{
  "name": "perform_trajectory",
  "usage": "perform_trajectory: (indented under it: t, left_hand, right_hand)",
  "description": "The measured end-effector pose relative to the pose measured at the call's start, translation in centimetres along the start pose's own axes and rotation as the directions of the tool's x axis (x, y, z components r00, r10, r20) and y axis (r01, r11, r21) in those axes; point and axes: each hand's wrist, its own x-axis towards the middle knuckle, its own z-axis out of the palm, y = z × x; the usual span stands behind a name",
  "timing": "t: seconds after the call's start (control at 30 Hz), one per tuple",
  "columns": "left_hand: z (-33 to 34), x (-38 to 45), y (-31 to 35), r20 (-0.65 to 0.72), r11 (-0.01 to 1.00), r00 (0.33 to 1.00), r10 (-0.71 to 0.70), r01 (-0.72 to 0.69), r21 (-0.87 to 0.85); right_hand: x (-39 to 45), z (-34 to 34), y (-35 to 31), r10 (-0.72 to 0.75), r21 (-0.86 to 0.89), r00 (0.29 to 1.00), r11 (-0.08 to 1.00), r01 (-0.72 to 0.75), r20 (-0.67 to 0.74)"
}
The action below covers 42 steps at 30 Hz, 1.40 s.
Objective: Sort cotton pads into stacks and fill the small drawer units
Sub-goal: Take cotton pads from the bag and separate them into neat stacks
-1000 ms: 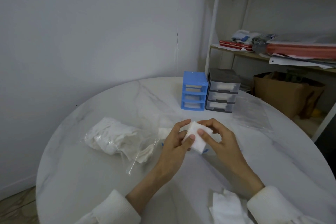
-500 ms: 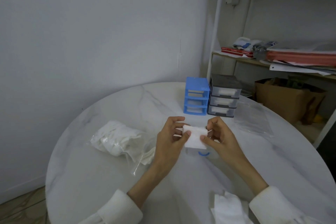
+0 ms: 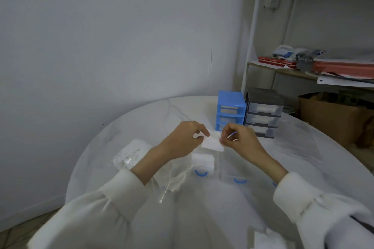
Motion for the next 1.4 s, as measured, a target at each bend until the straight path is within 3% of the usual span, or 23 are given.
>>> perform_trajectory:
  t: [0.1,0.2,0.47,0.57,0.67,0.73,1.03,1.4]
  left_hand:
    - [0.7,0.9,-0.5,0.149,0.981,0.988,-0.048,0.018,0.193]
    - [1.4,1.1,-0.8,0.236,0.958,0.964,-0.12,0.05,0.282]
    - [1.8,1.0,-1.2,0.213,0.94,0.965,-0.153,0.075,0.332]
    - [2.1,1.0,-1.6,0.237,0.936,0.956,-0.171,0.083,0.343]
    - [2.6,0.9,-1.9,0.263,0.933,0.946,-0.191,0.092,0.347]
    - [2.8,1.0,-2.1,0.271,0.931,0.941,-0.2,0.097,0.351]
    - [2.9,1.1,-2.2,0.282,0.92,0.939,-0.195,0.075,0.386]
    - [2.7,1.0,-1.4,0.307,0.906,0.923,-0.233,0.091,0.413]
  right_hand:
    - [0.9,1.5,0.3,-0.007,-0.052,0.999,0.999,0.009,0.032]
    - [1.4,2.7,0.6,-0.012,-0.107,1.0,0.994,0.014,0.018]
    - [1.5,4.4,1.2,0.05,-0.058,0.996,0.997,-0.054,-0.071]
    - [1.3,4.9,1.4,-0.012,-0.243,0.997,0.97,-0.006,-0.071]
    - [1.1,5.1,1.5,-0.096,-0.519,0.992,0.854,0.038,-0.084]
    - [1.2,5.2,1.5,-0.101,-0.589,0.993,0.807,0.042,-0.068]
    - [1.3,5.1,1.5,-0.05,-0.685,0.999,0.728,0.032,-0.008]
    - [0.6,3.9,0.4,-0.019,-0.594,0.994,0.801,0.079,0.108]
